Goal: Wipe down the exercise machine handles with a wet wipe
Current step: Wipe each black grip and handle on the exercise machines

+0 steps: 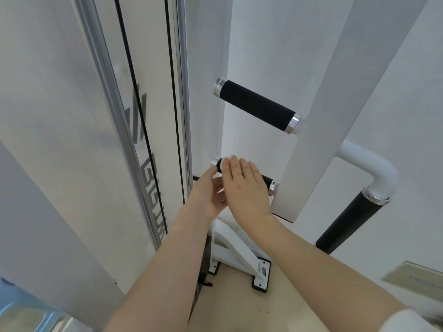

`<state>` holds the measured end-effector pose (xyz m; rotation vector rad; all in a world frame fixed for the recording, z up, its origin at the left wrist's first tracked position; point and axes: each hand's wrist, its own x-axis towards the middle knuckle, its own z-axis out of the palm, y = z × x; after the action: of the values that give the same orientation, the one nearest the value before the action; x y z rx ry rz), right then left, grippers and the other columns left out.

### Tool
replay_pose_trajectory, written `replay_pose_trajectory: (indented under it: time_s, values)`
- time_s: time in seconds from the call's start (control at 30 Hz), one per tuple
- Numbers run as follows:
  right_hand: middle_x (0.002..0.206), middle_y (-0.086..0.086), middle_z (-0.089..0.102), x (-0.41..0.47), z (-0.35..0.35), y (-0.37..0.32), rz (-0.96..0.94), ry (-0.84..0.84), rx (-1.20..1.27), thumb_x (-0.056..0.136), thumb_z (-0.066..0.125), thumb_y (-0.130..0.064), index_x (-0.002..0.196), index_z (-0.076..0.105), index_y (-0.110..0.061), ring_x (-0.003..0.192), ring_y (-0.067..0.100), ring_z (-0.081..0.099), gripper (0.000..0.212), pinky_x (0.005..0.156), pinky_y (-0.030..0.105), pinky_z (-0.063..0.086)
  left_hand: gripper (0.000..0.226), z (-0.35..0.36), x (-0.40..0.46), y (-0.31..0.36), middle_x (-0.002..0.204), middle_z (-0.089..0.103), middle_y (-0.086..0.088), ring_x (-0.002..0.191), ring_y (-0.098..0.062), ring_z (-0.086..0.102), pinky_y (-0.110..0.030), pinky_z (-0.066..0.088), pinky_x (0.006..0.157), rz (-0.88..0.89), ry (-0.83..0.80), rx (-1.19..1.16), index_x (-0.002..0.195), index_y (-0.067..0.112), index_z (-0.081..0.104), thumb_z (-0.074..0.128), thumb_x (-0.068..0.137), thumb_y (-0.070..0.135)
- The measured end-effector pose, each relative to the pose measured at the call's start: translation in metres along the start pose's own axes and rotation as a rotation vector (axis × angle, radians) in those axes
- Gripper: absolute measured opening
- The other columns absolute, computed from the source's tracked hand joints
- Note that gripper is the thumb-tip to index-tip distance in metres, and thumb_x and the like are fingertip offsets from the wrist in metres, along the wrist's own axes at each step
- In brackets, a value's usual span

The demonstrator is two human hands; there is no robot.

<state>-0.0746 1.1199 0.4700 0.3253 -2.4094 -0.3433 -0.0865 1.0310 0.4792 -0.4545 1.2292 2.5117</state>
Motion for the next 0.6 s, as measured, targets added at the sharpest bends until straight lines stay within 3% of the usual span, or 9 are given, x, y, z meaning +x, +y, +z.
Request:
replay_pose_trajectory:
  time_s: [0.1,0.2,0.33,0.43,0.6]
  values:
    - [0.123,0.013,0.062,0.001,0.004,0.011,-0.079,-0.009,0.020,0.084,0.029,-0.011,0.122,0.059,-0.004,0.110,0.029,0.061,0.049,0.106,0.041,0.036,0.040,0.003,0.000,0.004,0.097,0.072,-0.007,0.087,-0.019,0.068,-0.030,0.054,0.076,0.009,0.031,0.039,0.113,0.007,0.064,0.050,0.093,0.038]
    - [0.118,0.017,0.064,-0.028,0.009,0.038,-0.102,0.140,-0.105,0.090,0.022,0.002,0.119,0.060,0.000,0.103,0.033,0.064,0.048,0.105,0.043,0.036,0.041,0.004,-0.001,0.001,0.098,0.070,-0.006,0.084,-0.018,0.067,-0.026,0.052,0.072,-0.005,0.077,0.060,0.115,0.004,0.062,0.050,0.093,0.037]
    - [0.113,0.020,0.064,-0.025,0.006,0.029,-0.067,0.077,-0.209,0.091,0.019,-0.001,0.118,0.059,0.001,0.100,0.034,0.063,0.048,0.107,0.046,0.029,0.040,0.006,0.001,-0.001,0.106,0.069,-0.008,0.084,-0.018,0.067,-0.026,0.053,0.071,0.002,0.086,0.051,0.115,0.005,0.061,0.051,0.093,0.037]
    - [0.103,0.014,0.068,-0.009,-0.001,0.025,-0.093,0.074,-0.181,0.083,0.023,-0.004,0.111,0.065,-0.002,0.091,0.028,0.066,0.050,0.106,0.042,0.035,0.038,0.009,0.001,-0.001,0.107,0.068,-0.008,0.085,-0.018,0.065,-0.027,0.053,0.069,-0.004,0.081,0.022,0.117,0.005,0.061,0.050,0.094,0.034]
    - [0.086,0.012,0.066,-0.035,-0.005,0.059,-0.247,0.290,-0.138,0.087,0.024,0.007,0.090,0.067,-0.005,0.075,0.025,0.062,0.045,0.097,0.038,0.046,0.040,0.011,-0.002,-0.002,0.098,0.068,-0.007,0.076,-0.014,0.063,-0.022,0.050,0.064,-0.033,0.116,0.013,0.114,0.002,0.061,0.051,0.094,0.035]
